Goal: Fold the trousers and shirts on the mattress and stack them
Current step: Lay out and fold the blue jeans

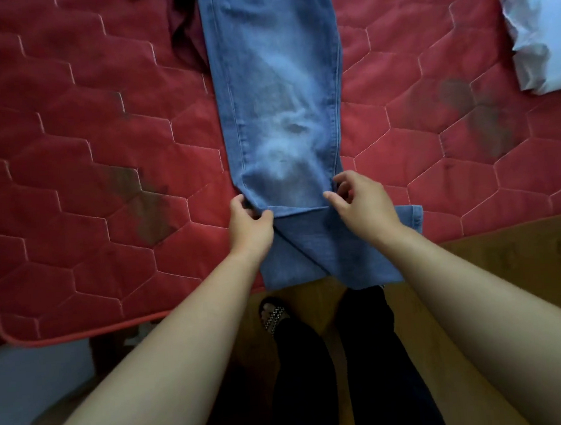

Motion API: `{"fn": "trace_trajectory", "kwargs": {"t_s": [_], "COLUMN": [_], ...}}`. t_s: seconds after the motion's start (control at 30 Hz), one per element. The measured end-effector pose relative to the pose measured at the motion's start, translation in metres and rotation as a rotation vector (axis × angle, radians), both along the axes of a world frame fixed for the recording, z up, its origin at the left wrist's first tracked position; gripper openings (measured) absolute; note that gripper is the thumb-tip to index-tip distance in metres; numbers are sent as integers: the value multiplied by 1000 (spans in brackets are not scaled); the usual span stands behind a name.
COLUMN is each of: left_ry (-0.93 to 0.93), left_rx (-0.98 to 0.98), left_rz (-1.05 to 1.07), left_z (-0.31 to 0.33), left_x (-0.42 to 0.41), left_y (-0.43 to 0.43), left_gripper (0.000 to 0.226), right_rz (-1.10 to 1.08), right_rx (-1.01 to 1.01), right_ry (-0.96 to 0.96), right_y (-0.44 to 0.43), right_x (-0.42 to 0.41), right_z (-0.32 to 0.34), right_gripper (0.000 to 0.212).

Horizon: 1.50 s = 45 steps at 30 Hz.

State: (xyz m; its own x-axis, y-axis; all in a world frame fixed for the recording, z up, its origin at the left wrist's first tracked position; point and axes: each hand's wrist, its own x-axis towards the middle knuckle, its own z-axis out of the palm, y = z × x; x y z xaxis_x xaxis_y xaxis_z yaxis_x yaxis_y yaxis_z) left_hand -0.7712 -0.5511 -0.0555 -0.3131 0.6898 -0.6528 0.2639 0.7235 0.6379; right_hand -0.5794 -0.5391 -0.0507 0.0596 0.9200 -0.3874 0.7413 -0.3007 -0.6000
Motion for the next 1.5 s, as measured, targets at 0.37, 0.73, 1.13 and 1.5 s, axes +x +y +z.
{"fn": "trace_trajectory", "kwargs": {"t_s": [0.37,0.73,1.13,1.5], "left_ry": [-101,-156,7,399], "left_rx": [-60,-73,1,49], "left_rz": [-120,26,-59,-262], "left_z": [24,20,32,26], "left_x": [3,14,-14,-8], "left_y": [-30,-36,-50,-50], "left_gripper": [19,16,13,39], "right_rz": [90,-186,-200,-175], "right_rx": [-48,23,-127,-57], "right_ry": [-10,126,70,46], "right_y": [-108,-67,-74,-70], "right_x": [13,4,-20,12], "right_z": [47,24,-4,14], "right_gripper": [20,16,24,53]}}
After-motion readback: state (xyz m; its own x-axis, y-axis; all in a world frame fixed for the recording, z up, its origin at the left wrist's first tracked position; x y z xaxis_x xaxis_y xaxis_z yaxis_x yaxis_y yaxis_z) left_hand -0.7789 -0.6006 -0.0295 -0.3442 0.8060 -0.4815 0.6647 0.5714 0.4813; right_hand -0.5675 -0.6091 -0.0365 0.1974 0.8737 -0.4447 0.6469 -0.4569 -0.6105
